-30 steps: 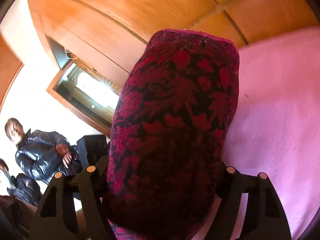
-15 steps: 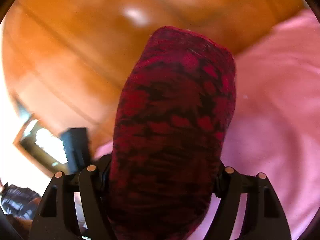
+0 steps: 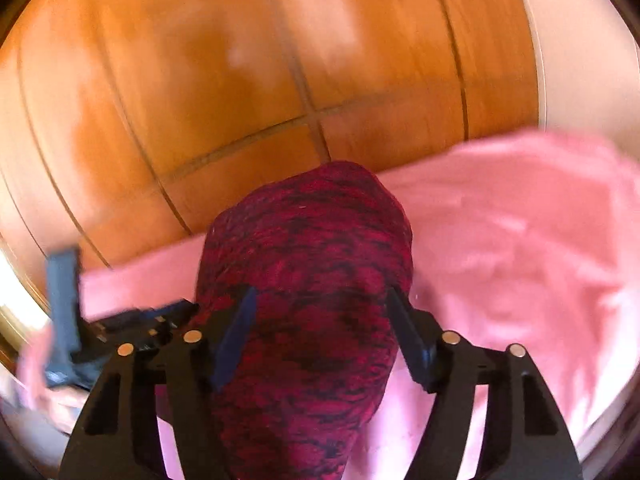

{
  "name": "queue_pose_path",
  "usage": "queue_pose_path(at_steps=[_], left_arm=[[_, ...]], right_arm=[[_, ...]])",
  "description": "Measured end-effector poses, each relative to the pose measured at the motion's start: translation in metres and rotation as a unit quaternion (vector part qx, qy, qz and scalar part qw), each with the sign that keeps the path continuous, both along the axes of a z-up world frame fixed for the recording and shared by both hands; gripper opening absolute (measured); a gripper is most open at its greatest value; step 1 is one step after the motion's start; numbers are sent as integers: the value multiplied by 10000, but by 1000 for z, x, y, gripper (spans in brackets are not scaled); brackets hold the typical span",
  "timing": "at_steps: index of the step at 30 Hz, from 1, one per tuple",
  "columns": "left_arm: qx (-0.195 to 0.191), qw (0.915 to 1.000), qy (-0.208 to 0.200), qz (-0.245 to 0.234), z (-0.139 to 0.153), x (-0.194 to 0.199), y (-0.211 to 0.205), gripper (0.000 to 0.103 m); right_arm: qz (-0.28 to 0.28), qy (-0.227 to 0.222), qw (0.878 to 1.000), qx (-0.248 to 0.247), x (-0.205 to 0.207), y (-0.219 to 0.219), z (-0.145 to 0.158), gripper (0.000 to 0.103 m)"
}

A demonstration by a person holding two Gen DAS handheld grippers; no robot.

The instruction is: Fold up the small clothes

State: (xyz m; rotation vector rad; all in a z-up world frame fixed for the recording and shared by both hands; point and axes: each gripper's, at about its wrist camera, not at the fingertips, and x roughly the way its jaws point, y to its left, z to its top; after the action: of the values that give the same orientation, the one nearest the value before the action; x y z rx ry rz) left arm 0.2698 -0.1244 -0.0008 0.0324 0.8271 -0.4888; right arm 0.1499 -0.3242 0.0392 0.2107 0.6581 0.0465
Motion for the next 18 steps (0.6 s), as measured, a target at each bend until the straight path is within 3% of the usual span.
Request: queue_pose_path(at_steps=[2,4,6,10,12,14,18], left_arm=[[233,9991,187,295,-11,3,1,12],[-40,9971,594,484,-30,9,14,12],[38,9979,338,548,-23,2,13,12],[110,9975,88,692,-9,-11,16,12],[74,9967,-16,806,-4,-19,23,21],[-55,9958,-52,913,1,-24,29,43],[-211,9943,-308,1003,18,-49,44,54]], right_arm=[[152,251,9986,-448,11,16,-21,59],[49,399,9938,-1036,23,25,-48,59],[-118,364,9938,-1048,29,30,-60,59],[-191,386,9936,-1040,24,25,-49,60],[-225,363,9945,-953,20,25,-43,60],[-277,354,9957,-809,16,14,-37,61],[-415,283,9959,-754,2,20,-19,65]])
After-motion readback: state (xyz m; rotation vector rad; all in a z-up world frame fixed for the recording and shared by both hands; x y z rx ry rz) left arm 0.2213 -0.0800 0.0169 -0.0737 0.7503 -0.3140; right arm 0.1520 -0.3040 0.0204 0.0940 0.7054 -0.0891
